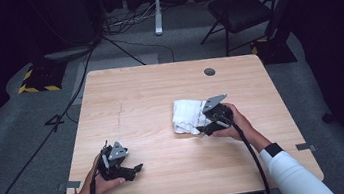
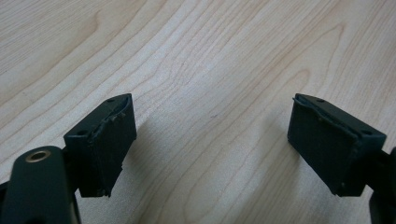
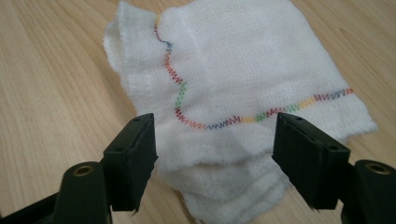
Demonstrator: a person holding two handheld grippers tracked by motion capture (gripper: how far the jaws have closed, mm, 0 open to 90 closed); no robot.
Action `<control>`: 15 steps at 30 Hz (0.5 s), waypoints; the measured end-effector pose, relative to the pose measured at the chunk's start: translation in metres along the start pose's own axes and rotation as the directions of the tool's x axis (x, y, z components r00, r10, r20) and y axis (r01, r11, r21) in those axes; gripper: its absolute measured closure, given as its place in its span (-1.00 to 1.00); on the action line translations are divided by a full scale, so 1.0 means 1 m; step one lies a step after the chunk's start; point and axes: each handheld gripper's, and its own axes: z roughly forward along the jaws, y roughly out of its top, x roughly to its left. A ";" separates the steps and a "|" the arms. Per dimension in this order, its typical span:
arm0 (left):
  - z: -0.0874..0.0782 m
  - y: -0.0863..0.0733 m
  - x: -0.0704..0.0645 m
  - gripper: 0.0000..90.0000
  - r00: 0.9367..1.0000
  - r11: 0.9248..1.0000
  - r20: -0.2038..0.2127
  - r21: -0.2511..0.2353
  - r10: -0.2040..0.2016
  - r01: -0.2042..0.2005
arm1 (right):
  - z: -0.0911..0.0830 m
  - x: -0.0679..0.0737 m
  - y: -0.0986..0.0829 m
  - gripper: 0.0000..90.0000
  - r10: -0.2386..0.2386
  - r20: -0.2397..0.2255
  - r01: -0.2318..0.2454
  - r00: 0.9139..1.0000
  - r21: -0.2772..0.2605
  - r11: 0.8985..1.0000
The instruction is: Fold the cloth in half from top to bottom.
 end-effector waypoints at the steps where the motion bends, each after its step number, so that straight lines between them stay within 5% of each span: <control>1: 0.000 0.000 0.000 -0.65 1.000 1.000 0.000 0.000 0.000 0.000 | -0.003 0.000 -0.001 -0.32 -0.001 0.000 0.001 1.000 0.006 1.000; 15: 0.000 0.000 0.000 -0.65 1.000 1.000 -0.002 0.001 -0.001 0.001 | -0.036 0.008 -0.023 -0.32 -0.034 0.060 0.033 0.998 0.028 0.999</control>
